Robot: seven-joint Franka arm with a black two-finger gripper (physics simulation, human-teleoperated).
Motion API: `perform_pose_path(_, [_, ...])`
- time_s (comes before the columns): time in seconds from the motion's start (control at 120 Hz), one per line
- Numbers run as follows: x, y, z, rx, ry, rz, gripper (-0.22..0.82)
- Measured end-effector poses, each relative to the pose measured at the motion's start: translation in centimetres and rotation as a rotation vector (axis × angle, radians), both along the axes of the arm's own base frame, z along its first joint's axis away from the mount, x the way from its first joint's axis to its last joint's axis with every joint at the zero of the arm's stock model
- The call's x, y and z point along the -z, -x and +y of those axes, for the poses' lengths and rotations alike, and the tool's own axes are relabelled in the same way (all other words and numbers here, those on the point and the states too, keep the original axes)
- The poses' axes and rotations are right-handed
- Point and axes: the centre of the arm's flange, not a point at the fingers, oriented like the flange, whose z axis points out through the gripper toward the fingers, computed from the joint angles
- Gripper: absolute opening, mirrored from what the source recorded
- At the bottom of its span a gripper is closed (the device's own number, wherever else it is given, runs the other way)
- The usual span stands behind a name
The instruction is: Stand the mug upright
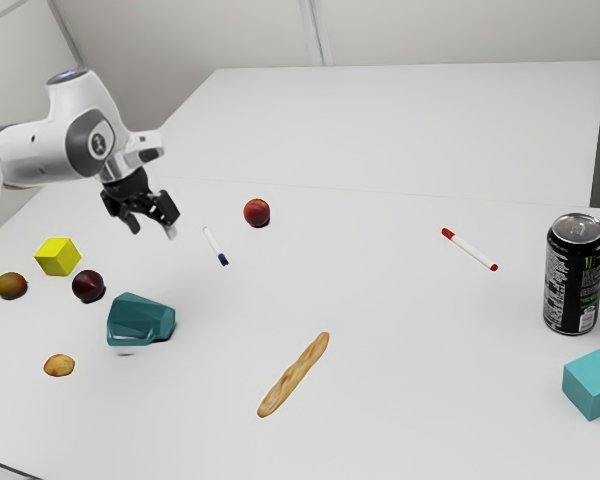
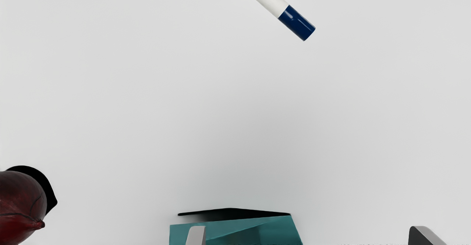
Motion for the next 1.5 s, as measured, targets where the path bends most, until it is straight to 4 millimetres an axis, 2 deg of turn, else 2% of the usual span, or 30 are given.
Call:
perform_pose_path(0.175, [0.8, 1.7, 1.6, -0.040, 0.033, 0.014, 0.60])
perform_pose_path(0.275, [1.5, 2.6, 3.7, -0.091, 0.112, 0.037, 0.60])
perform_pose_path(0.433, [5.0, 3.7, 7.6, -0.157, 0.222, 0.112, 0.60])
perform_pose_path(0.508, [6.4, 3.5, 8.7, -0.157, 0.255, 0.141, 0.60])
perform_pose_path(0.65, [7.5, 3.2, 10.5, -0.141, 0.309, 0.166, 0.60])
perform_pose_path(0.792, [9.1, 4.2, 12.6, -0.159, 0.396, 0.188, 0.60])
perform_pose_path(1.067, [12.6, 5.6, 13.9, -0.195, 0.591, 0.206, 0.60])
perform_pose_path(1.158, [13.4, 5.8, 13.7, -0.198, 0.642, 0.206, 0.60])
perform_pose_path(1.4, [14.4, 6.1, 13.2, -0.197, 0.725, 0.203, 0.60])
perform_pose_path(1.5, [14.6, 6.3, 13.0, -0.197, 0.746, 0.203, 0.53])
